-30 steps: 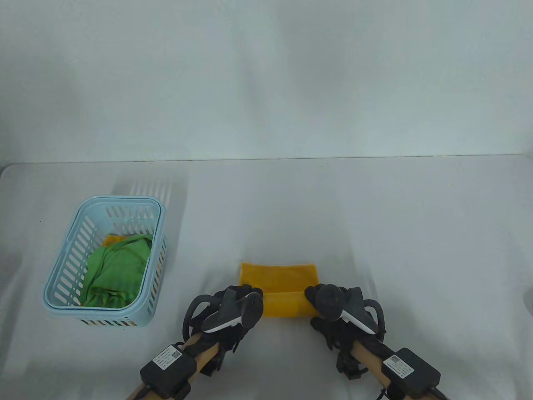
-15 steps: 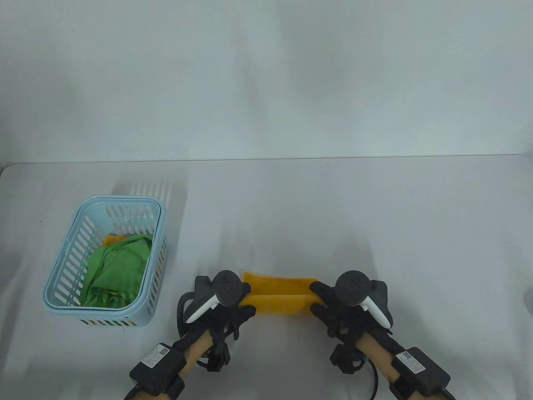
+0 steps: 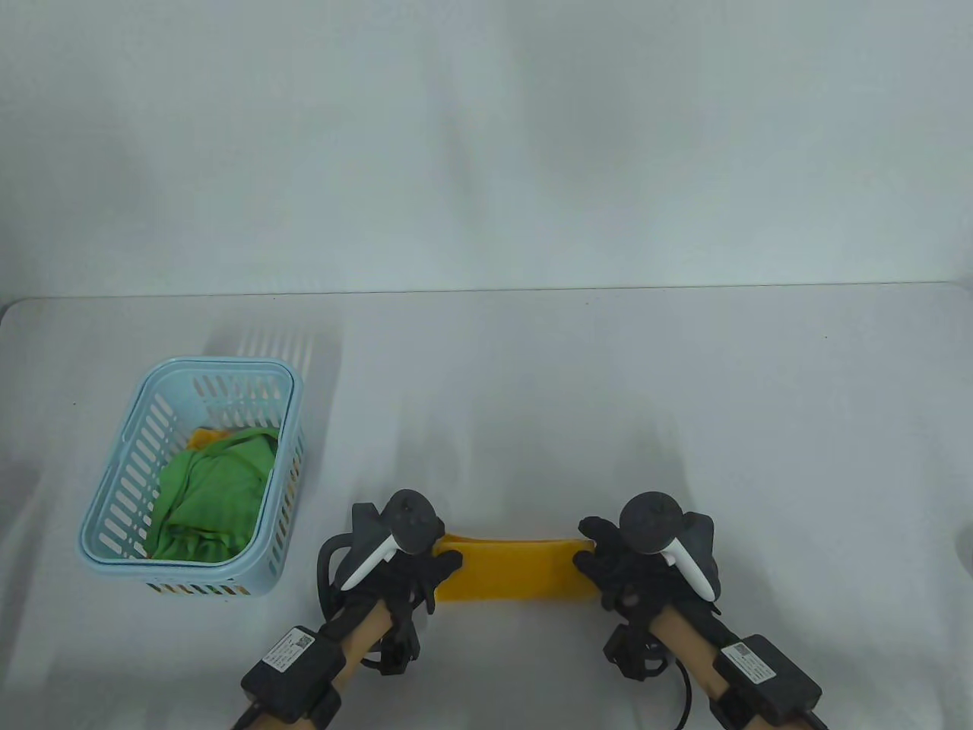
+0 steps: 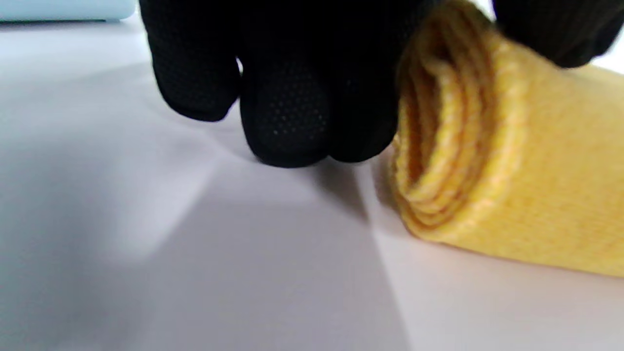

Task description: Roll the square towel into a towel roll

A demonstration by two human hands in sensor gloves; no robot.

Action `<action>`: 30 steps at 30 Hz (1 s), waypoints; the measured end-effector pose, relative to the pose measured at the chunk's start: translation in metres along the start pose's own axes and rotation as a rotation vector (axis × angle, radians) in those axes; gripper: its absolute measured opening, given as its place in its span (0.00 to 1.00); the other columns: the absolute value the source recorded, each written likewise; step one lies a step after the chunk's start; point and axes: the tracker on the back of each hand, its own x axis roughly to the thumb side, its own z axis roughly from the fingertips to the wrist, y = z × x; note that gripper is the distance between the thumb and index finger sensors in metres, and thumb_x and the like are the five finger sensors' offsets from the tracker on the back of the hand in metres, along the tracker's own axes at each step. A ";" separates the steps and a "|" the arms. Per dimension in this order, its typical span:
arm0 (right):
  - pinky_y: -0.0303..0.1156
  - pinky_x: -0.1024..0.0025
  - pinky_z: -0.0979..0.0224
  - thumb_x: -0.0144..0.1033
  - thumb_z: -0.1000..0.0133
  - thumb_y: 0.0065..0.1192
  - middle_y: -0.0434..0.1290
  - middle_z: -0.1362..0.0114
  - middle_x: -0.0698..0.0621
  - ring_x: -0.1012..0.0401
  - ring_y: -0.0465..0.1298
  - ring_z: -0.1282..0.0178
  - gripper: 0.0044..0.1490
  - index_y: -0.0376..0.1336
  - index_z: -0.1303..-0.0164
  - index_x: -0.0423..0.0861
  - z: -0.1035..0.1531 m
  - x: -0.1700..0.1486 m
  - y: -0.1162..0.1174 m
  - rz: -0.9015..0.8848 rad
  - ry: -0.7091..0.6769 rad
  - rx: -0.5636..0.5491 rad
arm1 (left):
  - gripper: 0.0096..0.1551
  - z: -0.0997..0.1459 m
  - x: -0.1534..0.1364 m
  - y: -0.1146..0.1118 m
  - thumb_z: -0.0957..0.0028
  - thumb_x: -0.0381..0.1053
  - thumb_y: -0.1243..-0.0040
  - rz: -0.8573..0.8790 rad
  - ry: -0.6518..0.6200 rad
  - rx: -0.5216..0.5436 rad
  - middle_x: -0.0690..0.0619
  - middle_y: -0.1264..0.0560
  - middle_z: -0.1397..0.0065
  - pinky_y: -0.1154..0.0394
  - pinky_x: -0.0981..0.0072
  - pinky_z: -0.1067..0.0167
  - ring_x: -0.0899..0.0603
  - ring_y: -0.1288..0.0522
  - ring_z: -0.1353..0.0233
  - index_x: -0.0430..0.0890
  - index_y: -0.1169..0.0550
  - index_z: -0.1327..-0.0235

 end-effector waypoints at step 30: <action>0.50 0.39 0.20 0.60 0.62 0.66 0.55 0.19 0.58 0.49 0.52 0.16 0.51 0.49 0.29 0.63 0.020 0.022 -0.014 0.129 -0.122 -0.101 | 0.54 0.031 0.017 0.035 0.67 0.76 0.44 -0.147 -0.129 0.246 0.54 0.32 0.21 0.33 0.39 0.27 0.39 0.29 0.22 0.57 0.36 0.24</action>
